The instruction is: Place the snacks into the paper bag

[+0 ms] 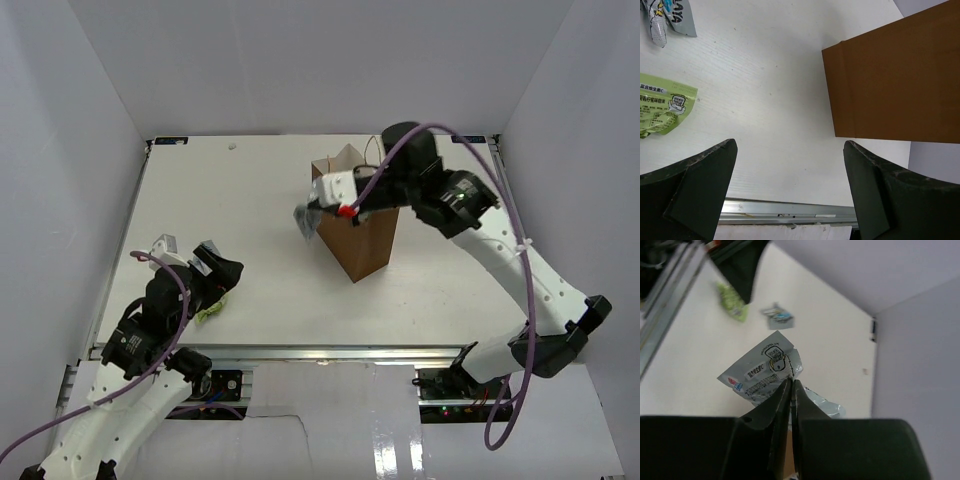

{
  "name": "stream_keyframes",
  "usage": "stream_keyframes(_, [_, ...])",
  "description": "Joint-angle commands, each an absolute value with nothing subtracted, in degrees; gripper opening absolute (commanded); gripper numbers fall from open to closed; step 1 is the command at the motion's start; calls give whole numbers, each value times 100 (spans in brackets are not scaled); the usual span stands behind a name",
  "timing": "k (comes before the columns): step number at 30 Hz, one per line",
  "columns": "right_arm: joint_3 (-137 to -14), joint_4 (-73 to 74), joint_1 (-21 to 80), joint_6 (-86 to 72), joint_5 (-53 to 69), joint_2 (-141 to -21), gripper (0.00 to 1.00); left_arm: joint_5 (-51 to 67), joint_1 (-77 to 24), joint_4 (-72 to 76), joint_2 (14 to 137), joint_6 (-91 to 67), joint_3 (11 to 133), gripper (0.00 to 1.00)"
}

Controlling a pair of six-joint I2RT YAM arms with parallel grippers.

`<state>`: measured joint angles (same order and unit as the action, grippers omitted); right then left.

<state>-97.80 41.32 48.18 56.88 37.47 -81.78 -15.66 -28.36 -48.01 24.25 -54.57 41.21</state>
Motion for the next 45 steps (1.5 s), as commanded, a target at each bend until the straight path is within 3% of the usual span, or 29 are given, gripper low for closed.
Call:
stream_keyframes(1, [-10782, 3262, 4134, 4696, 3850, -8032, 8, -1556, -2821, -4755, 2531, -5563, 4131, 98])
stream_keyframes(5, [-11627, 2594, 3316, 3921, 3544, -8297, 8, -1564, -2821, -4729, 2575, -5581, 4157, 98])
stream_keyframes(10, [-11470, 1961, 2831, 3481, 3217, -8367, 8, -1538, -2821, -4676, 2619, -5572, 4157, 98])
stream_keyframes(24, [-8853, 1029, 2707, 2496, 2796, -8051, 8, -1556, -2821, -4632, 2505, -5537, 4052, 98])
stream_keyframes(31, [-8122, 940, 2698, 2540, 2470, -7796, 8, -1687, -2821, -4649, 2671, -5633, 4069, 98])
stream_keyframes(34, [-7920, 975, 2698, 2619, 2443, -7664, 27, -1810, -2821, -4676, 2786, -5906, 4043, 98])
stream_keyframes(35, [-7902, 984, 2698, 2671, 2443, -7629, 40, -1837, -2821, -4702, 2882, -5976, 4026, 98])
stream_keyframes(38, [-8006, 1098, 2698, 2733, 2531, -7497, 55, -2003, -2821, -4807, 3066, -6345, 4025, 98])
stream_keyframes(45, [-8822, 1581, 2488, 2760, 3084, -7286, 72, -2530, -2821, -5096, 3882, -7135, 4323, 98])
